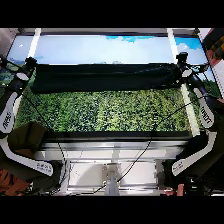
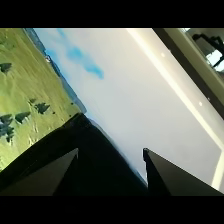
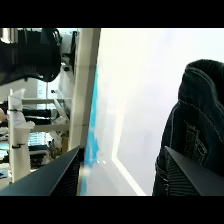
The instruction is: Fold the clothes and pants, and hang the long-sleeved shirts on hangers.
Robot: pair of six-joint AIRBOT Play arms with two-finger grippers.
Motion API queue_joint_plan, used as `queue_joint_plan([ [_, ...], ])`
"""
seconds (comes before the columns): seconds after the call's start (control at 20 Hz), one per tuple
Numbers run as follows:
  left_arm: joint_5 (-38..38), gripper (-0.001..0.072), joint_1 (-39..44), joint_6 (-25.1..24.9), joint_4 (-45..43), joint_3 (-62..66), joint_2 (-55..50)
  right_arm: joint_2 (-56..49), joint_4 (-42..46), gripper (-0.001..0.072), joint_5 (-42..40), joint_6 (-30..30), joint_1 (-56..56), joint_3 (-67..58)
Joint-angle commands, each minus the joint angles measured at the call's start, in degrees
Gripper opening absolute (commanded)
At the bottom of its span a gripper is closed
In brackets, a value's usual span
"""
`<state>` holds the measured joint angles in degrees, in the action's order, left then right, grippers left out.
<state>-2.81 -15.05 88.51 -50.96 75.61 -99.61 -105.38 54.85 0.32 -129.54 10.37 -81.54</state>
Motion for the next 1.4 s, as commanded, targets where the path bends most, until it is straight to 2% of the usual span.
queue_joint_plan([
  [0.0,5.0,0.0481,-0.2,-1.7,-0.1,0.0,1.3,0.8,1.4,0.0588,4.3,6.6,0.1,0.0],
  [0.1,13.5,0.0481,-1.5,-7.2,-0.1,0.0,2.8,2.2,2.7,0.0588,8.5,16.7,0.7,0.0],
  [0.15,18.0,0.0482,-2.6,-8.2,-0.1,0.0,3.6,3.0,3.0,0.0589,11.1,21.7,1.0,0.0],
  [0.25,27.4,0.0484,-5.7,-8.2,0.0,0.0,5.1,4.8,3.7,0.0589,17.1,32.0,2.0,0.0],
  [0.35,37.4,0.0537,-9.9,-8.2,0.0,0.9,5.7,6.6,4.1,0.0589,23.5,40.8,3.6,0.0],
  [0.45,49.4,0.0585,-14.7,-8.2,0.0,3.3,5.1,7.8,4.4,0.0589,28.5,45.4,5.4,0.0],
  [0.55,57.5,0.0715,-19.0,-8.2,0.0,5.1,4.4,8.1,5.5,0.0590,31.7,46.3,7.1,0.0],
  [0.65,63.9,0.0715,-22.4,-8.2,0.0,6.7,3.5,8.2,5.9,0.0590,34.2,46.3,9.0,0.0],
  [0.75,66.8,0.0715,-23.9,-8.2,0.1,7.1,2.8,8.2,6.1,0.0590,35.7,46.3,10.4,0.0],
  [1.05,60.6,0.0709,-24.0,-9.5,0.0,8.2,-0.4,8.2,6.8,0.0589,39.3,46.3,11.1,0.0],
  [1.2,65.5,0.0707,-23.8,-10.1,0.0,16.3,-5.5,8.2,7.0,0.0589,41.6,46.3,11.1,0.0],
  [1.35,68.7,0.0707,-22.0,-10.1,0.0,28.1,-11.3,8.3,7.9,0.0588,47.4,47.5,11.1,0.0],
])
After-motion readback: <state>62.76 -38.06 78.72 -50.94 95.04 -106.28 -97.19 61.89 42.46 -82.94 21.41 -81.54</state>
